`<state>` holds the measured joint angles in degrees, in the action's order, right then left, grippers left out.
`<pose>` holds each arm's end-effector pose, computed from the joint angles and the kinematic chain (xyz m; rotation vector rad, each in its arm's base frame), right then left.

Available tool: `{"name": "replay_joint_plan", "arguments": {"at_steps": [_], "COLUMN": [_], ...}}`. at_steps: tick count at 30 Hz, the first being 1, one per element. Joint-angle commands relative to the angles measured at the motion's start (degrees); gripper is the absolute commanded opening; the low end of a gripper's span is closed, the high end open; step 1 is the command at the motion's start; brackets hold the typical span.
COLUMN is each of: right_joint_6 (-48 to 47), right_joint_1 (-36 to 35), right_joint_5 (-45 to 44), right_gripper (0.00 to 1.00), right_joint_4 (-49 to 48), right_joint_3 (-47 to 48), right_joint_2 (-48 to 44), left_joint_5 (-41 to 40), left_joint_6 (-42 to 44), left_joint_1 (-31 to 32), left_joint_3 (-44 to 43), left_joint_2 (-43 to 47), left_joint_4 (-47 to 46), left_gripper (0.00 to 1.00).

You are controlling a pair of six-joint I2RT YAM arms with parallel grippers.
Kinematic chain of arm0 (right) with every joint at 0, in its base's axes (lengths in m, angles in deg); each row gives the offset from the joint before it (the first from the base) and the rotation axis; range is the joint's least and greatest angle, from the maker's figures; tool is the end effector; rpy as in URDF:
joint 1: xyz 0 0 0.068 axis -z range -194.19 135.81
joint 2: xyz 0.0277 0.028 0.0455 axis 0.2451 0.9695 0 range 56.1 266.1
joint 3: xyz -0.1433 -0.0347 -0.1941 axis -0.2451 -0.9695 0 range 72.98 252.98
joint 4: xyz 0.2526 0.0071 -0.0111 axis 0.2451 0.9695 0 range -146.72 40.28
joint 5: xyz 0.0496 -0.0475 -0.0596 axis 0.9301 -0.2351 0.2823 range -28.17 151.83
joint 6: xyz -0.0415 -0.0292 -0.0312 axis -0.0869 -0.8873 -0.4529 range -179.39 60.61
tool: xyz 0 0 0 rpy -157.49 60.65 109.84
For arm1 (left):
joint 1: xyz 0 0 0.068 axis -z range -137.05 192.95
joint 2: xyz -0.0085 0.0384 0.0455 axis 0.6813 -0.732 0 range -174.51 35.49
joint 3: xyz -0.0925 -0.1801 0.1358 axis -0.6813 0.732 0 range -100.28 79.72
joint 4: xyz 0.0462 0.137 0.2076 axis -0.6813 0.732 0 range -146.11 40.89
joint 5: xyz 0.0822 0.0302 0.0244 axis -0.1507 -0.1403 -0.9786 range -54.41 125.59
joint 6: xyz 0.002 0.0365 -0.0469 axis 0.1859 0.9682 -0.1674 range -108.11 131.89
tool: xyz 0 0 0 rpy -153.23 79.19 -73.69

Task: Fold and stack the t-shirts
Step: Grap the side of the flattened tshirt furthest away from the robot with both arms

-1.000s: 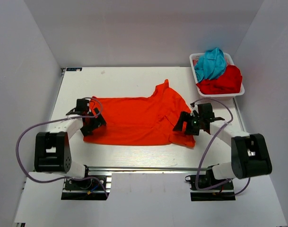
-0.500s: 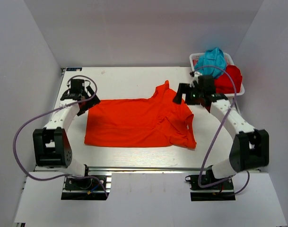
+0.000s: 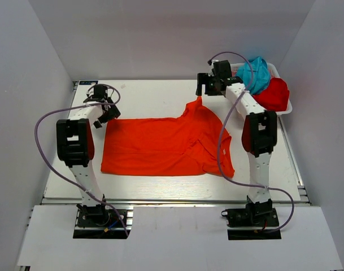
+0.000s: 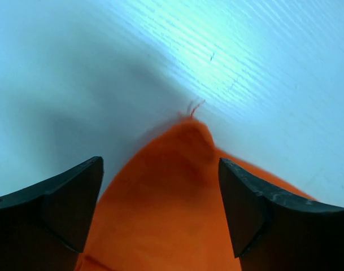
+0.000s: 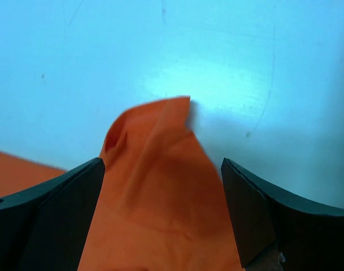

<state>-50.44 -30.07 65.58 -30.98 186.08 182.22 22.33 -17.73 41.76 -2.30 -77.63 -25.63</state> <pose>0.4732 0.1377 0.2340 -0.1723 2.2570 0.3058 0.4000 0.0183 0.1558 -0.7654 2.4892 0.1314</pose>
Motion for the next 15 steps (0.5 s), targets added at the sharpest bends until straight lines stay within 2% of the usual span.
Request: {"name": "replay_joint_plan", "arguments": {"at_steps": [1,4,7,8,10,11,13,14,15], "right_joint_6": [-0.2,0.4,1.3,1.8,1.9,2.1,3.1,3.3,3.4], "right_joint_1": [-0.7,-0.6,-0.6,-0.7,-0.7,-0.8,-1.0,-1.0,-1.1], "right_joint_5": [-2.3,-1.1,0.3,0.3,2.9,3.5,5.7,5.9,6.0], "right_gripper": [0.9,0.9,0.87,0.8,0.72,0.68,0.65,0.58,0.55], "right_joint_4": [2.8,1.3,-1.2,-3.6,-4.3,-4.8,-4.8,-4.9,-5.3], "right_joint_3": [7.2,9.3,8.5,7.8,8.1,8.3,8.7,8.6,8.8], "right_joint_2": [6.0,8.5,10.3,10.7,11.7,12.8,13.8,14.3,14.8], "left_joint_5": [-1.1,1.4,2.5,2.5,3.1,3.1,4.1,4.1,4.6], "left_joint_6": [0.5,1.1,1.1,1.1,1.1,1.1,1.1,1.1,1.1], "left_joint_1": [-0.7,-1.2,-1.2,-1.2,-1.2,-1.2,-1.2,-1.2,-1.2], "left_joint_3": [-3.9,-6.0,-7.3,-7.9,-7.9,-8.5,-8.5,-8.5,-7.9], "left_joint_2": [-3.3,-6.1,-8.6,-9.1,-10.2,-10.9,-11.4,-11.4,-11.4], "left_joint_4": [-1.0,-1.7,-1.7,-1.7,-1.7,-1.1,-1.1,-1.1,-1.1], "left_gripper": [0.9,0.8,0.65,0.55,0.44,0.33,0.2,0.12,0.0]}}
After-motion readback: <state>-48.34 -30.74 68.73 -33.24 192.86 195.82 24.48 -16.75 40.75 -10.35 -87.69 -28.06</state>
